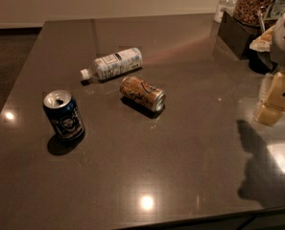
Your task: Move pepsi can near orange can
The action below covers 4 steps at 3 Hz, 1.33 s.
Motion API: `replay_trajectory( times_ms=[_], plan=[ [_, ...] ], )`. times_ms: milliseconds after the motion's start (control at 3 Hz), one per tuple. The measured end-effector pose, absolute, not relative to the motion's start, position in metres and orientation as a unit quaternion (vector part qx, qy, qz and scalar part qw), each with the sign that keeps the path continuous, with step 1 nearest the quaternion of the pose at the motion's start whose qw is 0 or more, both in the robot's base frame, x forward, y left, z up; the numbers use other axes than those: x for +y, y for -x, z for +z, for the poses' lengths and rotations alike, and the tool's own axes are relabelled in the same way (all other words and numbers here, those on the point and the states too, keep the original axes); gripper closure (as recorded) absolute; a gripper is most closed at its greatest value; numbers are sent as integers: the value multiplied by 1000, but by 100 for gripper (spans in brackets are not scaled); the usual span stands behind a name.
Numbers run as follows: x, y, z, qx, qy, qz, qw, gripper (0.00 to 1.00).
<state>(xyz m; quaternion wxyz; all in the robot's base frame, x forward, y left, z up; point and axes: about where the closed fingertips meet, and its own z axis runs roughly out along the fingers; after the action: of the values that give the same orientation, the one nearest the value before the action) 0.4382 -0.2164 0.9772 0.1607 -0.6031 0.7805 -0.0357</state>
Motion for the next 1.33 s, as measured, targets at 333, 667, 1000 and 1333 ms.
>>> replay_trajectory(
  times_ms=[333,667,1000,1333],
  plan=[
    [-216,-438,977,780,603,-36,161,0],
    [-189,-458,976,768,614,-13,182,0],
    [-161,-477,976,757,620,4,207,0],
    [-112,-486,975,730,641,28,235,0]
  ],
)
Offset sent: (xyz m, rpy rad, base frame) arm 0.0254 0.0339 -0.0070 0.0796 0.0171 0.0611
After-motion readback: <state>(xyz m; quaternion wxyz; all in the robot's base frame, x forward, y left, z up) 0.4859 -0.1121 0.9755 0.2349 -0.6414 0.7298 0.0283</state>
